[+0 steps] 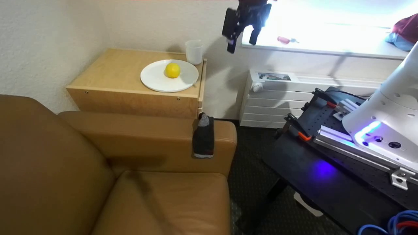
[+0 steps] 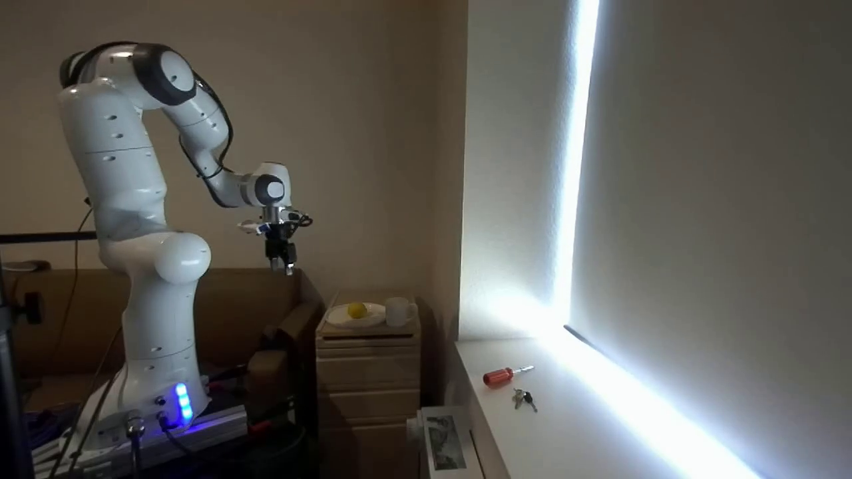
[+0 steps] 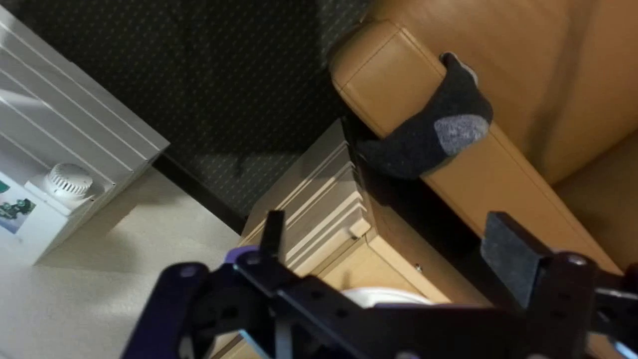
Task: Pick the sock on the chair's shoulder and put it on the windowsill
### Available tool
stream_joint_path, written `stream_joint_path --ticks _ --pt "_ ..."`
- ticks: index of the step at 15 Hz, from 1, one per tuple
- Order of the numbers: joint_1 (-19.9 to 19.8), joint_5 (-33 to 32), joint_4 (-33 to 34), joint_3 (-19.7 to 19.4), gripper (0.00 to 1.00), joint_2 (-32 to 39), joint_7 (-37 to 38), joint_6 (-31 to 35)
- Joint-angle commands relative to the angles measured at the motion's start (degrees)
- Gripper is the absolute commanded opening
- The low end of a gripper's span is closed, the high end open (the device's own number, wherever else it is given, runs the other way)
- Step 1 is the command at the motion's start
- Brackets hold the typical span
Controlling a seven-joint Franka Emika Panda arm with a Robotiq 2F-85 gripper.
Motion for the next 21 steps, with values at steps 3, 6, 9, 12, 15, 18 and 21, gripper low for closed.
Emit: stream_joint_path --ticks 3,6,9,12,15,18,21 --pt "-2.8 -26.6 7.4 11.5 1.00 13.9 27.8 -6.0" --pt "3.4 -27.9 10.5 5.4 1.00 20.9 35.6 -10.8" --pt "7.0 -24.1 8.5 1.4 1.00 19.4 33.2 -7.9" --pt "7.9 -21.8 10.7 -0.2 1.00 22.7 32.3 -7.8" --pt "9.3 -21.4 14.3 -2.1 1.00 28.4 36.0 -6.6" --pt "10.4 -14.4 17.7 -3.7 1.00 34.8 36.0 0.8" --pt "13.0 -9.8 20.4 -6.4 1.00 39.8 39.6 10.1"
